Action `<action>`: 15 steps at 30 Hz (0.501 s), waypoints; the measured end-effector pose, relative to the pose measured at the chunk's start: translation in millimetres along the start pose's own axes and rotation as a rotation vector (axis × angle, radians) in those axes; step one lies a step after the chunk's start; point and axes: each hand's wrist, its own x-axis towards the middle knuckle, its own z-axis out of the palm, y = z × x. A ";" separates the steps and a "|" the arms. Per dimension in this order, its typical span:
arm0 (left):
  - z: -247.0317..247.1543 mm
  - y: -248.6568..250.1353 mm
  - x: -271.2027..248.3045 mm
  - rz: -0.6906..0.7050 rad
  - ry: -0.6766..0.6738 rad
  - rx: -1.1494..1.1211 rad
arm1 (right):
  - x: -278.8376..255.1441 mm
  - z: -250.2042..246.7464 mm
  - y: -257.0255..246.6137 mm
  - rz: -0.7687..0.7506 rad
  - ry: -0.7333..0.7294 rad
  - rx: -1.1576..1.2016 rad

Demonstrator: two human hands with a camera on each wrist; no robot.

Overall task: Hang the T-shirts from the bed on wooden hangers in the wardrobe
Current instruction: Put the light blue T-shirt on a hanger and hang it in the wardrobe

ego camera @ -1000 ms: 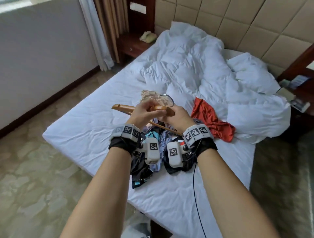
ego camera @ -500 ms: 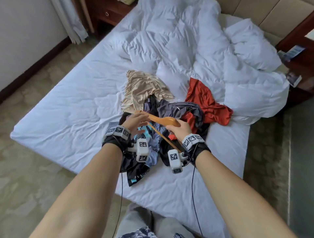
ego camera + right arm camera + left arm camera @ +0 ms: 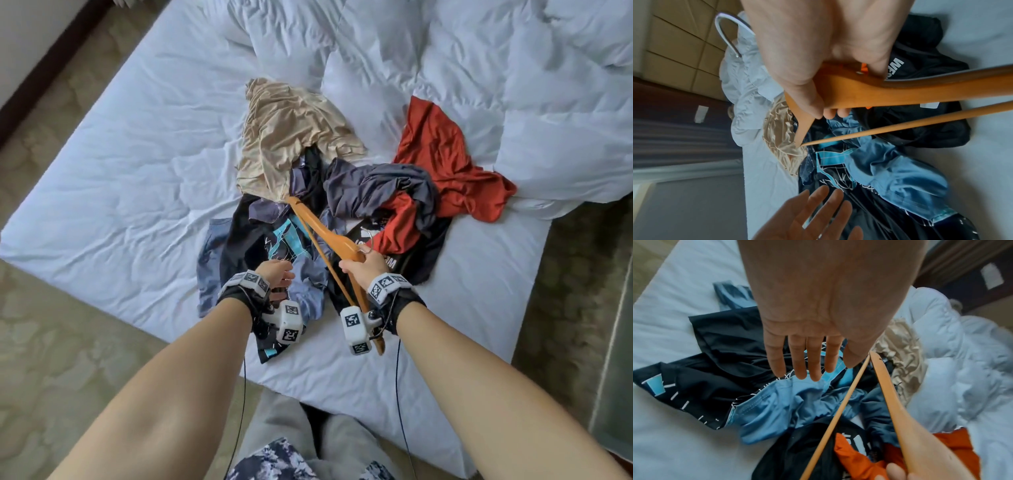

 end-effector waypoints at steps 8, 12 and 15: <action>29.0 -7.1 44.4 0.099 0.000 0.326 | 37.6 11.8 31.0 0.075 -0.065 -0.014; 42.6 -11.3 55.9 0.072 -0.051 0.335 | 50.1 15.8 45.5 0.113 -0.078 0.023; 50.9 -15.7 66.6 0.035 -0.012 0.335 | 54.7 15.4 55.2 0.128 -0.095 0.032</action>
